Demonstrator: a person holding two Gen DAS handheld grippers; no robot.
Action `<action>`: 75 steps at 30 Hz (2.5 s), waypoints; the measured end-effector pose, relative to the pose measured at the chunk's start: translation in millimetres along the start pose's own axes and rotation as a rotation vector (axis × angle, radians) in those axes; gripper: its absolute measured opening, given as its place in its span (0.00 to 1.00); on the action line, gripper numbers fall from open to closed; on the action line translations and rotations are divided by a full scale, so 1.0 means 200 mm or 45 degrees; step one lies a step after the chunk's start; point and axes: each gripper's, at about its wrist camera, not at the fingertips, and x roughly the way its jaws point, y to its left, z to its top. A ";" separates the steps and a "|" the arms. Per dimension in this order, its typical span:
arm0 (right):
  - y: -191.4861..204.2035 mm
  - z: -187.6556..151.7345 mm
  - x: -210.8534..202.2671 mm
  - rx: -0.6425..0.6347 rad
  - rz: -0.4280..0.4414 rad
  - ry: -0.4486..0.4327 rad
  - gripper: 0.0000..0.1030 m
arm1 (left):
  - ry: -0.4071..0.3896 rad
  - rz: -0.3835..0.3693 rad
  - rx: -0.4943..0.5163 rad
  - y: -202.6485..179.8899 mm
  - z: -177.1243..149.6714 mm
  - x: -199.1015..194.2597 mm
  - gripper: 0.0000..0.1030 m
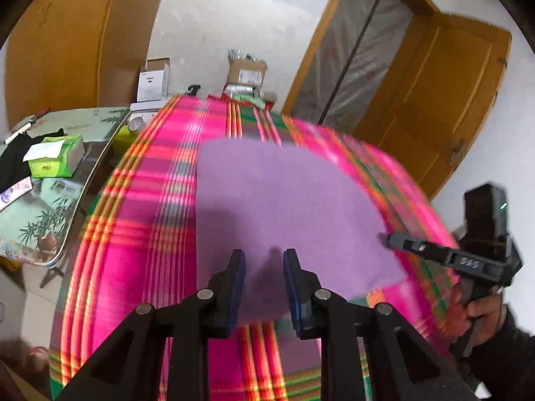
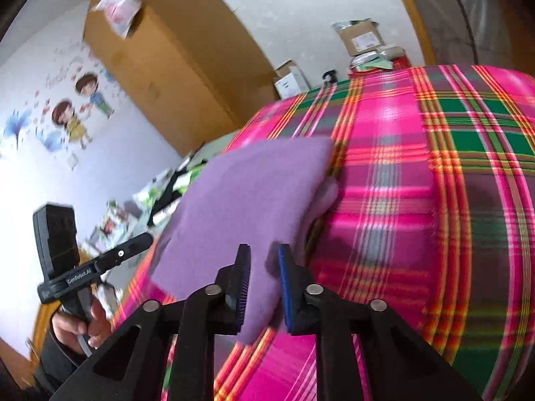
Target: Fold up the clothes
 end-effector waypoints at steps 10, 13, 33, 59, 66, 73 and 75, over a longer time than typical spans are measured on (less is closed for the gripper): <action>0.08 -0.08 0.00 -0.095 -0.082 0.059 0.13 | -0.004 0.065 0.028 -0.07 -0.10 -0.03 0.23; 0.14 -0.10 0.01 -0.144 -0.079 0.066 0.13 | 0.030 0.096 0.053 -0.11 -0.12 0.03 0.23; 0.27 -0.44 -0.24 -0.219 -0.204 0.090 0.25 | -0.006 0.249 -0.067 -0.37 -0.37 -0.17 0.23; 0.26 -0.67 -0.41 -0.219 -0.412 0.107 0.26 | 0.008 0.387 0.022 -0.68 -0.61 -0.21 0.23; 0.25 -0.66 -0.40 -0.229 -0.406 0.115 0.28 | 0.057 0.428 -0.033 -0.62 -0.61 -0.15 0.23; 0.29 -0.65 -0.36 -0.286 -0.418 0.134 0.39 | 0.057 0.453 -0.042 -0.60 -0.58 -0.13 0.23; 0.30 -0.65 -0.35 -0.309 -0.426 0.142 0.42 | 0.059 0.455 -0.036 -0.60 -0.58 -0.13 0.25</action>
